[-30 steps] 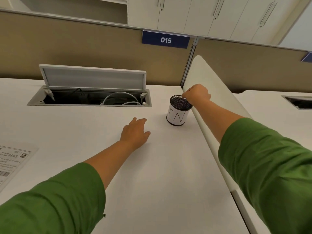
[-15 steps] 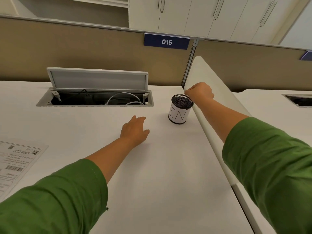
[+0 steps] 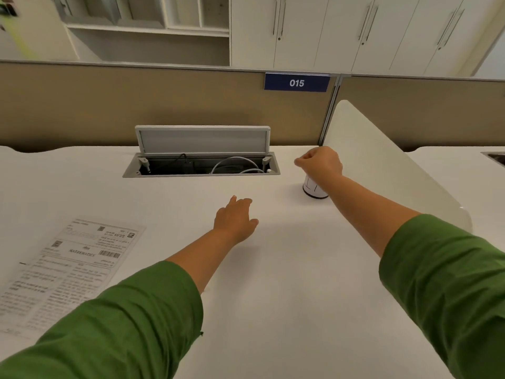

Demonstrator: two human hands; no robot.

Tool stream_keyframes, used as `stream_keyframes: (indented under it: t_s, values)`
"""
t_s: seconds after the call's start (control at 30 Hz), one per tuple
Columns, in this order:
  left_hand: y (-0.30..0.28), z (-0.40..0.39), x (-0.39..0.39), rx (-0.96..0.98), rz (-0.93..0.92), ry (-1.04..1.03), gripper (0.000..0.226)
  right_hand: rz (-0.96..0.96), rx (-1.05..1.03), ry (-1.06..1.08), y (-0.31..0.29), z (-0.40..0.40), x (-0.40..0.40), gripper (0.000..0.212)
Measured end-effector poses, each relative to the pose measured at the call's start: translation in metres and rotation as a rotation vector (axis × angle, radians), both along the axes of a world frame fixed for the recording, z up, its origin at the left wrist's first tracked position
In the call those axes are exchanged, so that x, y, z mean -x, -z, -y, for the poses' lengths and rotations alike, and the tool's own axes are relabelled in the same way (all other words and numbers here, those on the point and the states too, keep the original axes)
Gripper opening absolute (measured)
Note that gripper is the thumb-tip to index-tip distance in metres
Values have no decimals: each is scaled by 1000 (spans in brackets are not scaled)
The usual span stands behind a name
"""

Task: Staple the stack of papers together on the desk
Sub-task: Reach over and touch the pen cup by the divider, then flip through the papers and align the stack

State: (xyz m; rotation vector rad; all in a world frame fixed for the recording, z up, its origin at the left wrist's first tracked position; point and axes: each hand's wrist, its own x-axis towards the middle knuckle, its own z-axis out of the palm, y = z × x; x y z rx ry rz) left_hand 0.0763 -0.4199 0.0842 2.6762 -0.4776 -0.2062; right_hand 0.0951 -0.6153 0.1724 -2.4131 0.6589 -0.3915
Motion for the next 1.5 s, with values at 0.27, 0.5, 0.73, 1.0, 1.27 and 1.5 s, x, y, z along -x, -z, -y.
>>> stream_keyframes:
  t_s: [0.27, 0.5, 0.73, 1.0, 1.27, 1.5]
  values:
    - [-2, -117, 11, 10, 3, -25, 58, -7, -28, -90, 15, -117, 21, 18]
    - [7, -259, 10, -3, -44, -92, 58, -33, -14, -139, 35, -259, 40, 19]
    - [19, -351, 10, -46, -21, -142, 61, -94, -66, -164, 60, -366, 53, 17]
    - [38, -402, 10, -127, -91, -485, 65, -391, -46, -303, 117, -441, 65, 85]
    - [47, -409, 15, -153, -159, -564, 66, -588, 135, -409, 167, -458, 70, 118]
    - [32, -414, 9, 110, -257, -677, 69, -646, 159, -472, 166, -453, 67, 119]
